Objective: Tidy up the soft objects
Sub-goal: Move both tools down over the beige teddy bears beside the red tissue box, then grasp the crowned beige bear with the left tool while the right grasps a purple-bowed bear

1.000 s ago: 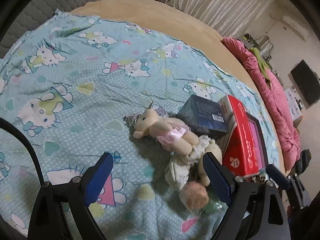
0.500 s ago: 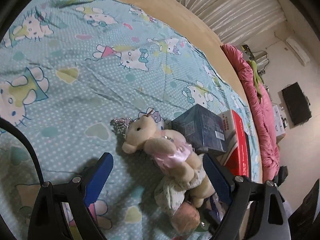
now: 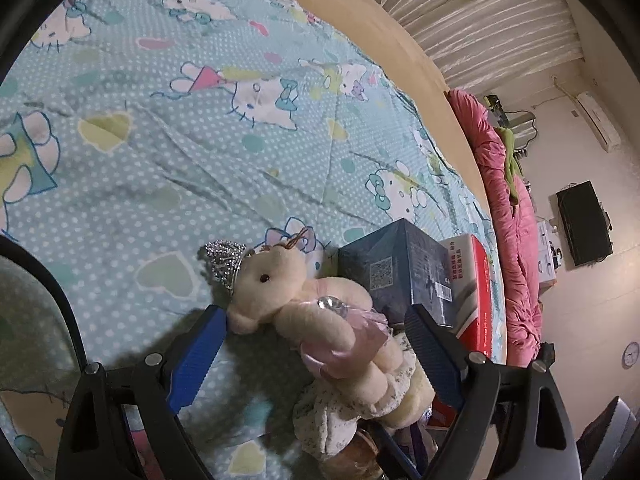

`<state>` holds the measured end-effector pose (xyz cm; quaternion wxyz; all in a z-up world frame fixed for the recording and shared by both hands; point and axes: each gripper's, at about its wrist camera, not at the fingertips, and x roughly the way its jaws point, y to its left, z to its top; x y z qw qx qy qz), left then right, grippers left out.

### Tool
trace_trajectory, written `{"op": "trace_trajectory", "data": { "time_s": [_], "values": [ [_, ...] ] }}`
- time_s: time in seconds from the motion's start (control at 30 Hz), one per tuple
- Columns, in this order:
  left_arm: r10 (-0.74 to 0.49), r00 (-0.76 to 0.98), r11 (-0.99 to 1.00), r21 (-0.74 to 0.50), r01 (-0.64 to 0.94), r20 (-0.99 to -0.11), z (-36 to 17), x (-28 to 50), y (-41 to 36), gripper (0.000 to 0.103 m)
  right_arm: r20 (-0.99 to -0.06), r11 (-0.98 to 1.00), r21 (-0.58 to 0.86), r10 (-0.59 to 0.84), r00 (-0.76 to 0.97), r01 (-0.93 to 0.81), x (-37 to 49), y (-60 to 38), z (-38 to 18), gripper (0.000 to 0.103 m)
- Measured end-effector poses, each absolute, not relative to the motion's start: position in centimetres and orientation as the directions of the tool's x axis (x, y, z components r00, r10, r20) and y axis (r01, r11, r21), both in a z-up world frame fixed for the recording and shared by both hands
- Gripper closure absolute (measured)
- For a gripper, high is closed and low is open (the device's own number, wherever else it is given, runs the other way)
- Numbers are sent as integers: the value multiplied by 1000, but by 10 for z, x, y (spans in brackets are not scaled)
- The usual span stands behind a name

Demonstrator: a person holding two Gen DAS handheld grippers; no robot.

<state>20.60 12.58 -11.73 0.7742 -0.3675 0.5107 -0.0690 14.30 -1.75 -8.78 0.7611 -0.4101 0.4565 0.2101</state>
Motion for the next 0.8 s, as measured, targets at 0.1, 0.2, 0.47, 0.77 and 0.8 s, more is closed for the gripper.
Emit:
{"op": "trace_trajectory", "data": {
  "time_s": [0.1,0.2,0.47,0.77,0.8],
  "values": [
    [-489,463,713,-645,-277,-739,-123,208,126,17,-873,578,-431,-71,483,-693,147,-17,-96,53],
    [-493,459,710,-647,-278,-739,-125,208,127,20,-875,574,-427,-65,480,-699,151,-18,-102,56],
    [-503,453,707,-652,-274,-736,-129,210,125,33,-876,634,-374,-2,482,-677,149,-31,-91,59],
    [-541,478,666,-700,-258,-692,-132,207,128,56,-872,739,-258,100,480,-622,147,-47,-64,59],
    [-543,482,663,-703,-257,-688,-132,206,129,57,-869,746,-248,111,482,-619,147,-48,-61,60]
  ]
}}
